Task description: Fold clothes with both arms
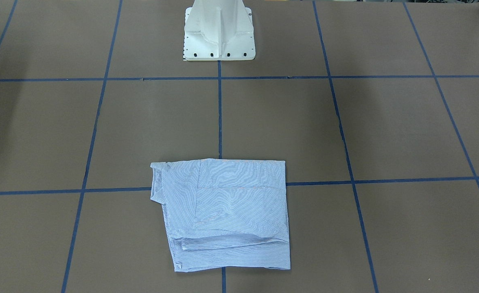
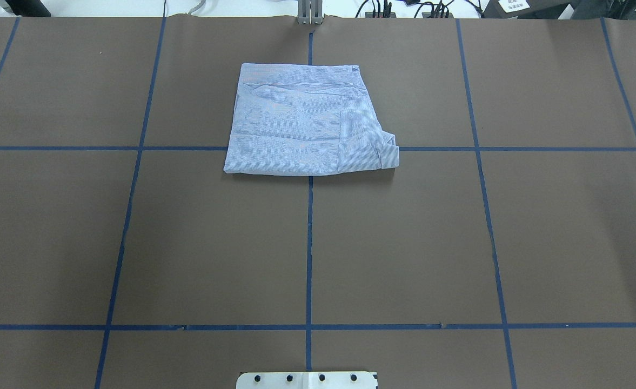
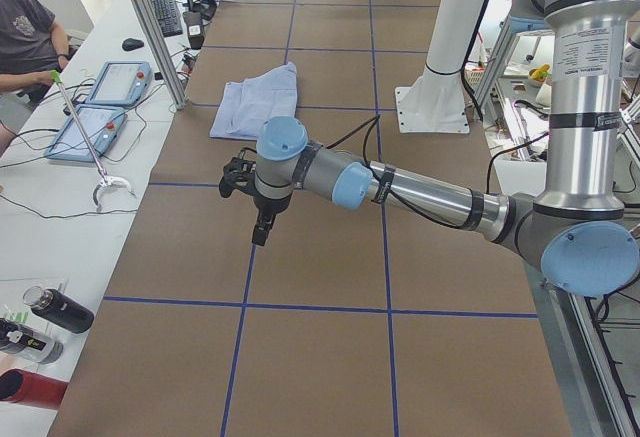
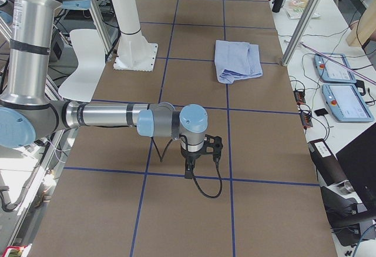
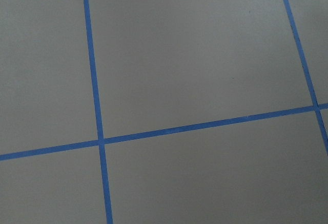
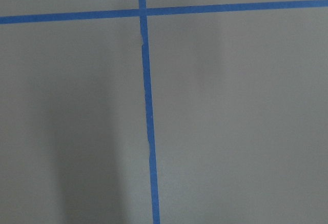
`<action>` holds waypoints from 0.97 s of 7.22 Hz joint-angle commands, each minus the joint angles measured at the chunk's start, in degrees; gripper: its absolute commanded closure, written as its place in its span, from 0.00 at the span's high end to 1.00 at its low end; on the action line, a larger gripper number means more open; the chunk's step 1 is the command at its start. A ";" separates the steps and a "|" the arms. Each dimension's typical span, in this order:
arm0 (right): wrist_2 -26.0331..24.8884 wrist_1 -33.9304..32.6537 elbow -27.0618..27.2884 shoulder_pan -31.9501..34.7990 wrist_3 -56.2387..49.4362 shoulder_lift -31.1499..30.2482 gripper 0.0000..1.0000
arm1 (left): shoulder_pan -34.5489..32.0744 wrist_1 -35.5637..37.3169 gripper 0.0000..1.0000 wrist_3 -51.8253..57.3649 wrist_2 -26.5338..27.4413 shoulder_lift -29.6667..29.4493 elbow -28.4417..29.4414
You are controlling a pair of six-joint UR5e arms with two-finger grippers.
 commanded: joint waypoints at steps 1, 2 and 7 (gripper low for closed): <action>0.47 0.03 -0.14 -0.66 -0.14 -0.11 1.00 | -5.89 -0.04 1.00 10.89 -0.12 0.25 7.15; 1.78 -0.14 -0.14 -0.84 -0.14 -0.02 1.00 | -5.99 -0.13 1.00 10.58 -0.29 1.39 8.05; 2.51 9.38 -0.57 -1.36 -0.14 -2.82 1.00 | -6.08 -7.68 1.00 6.27 -0.12 4.73 6.92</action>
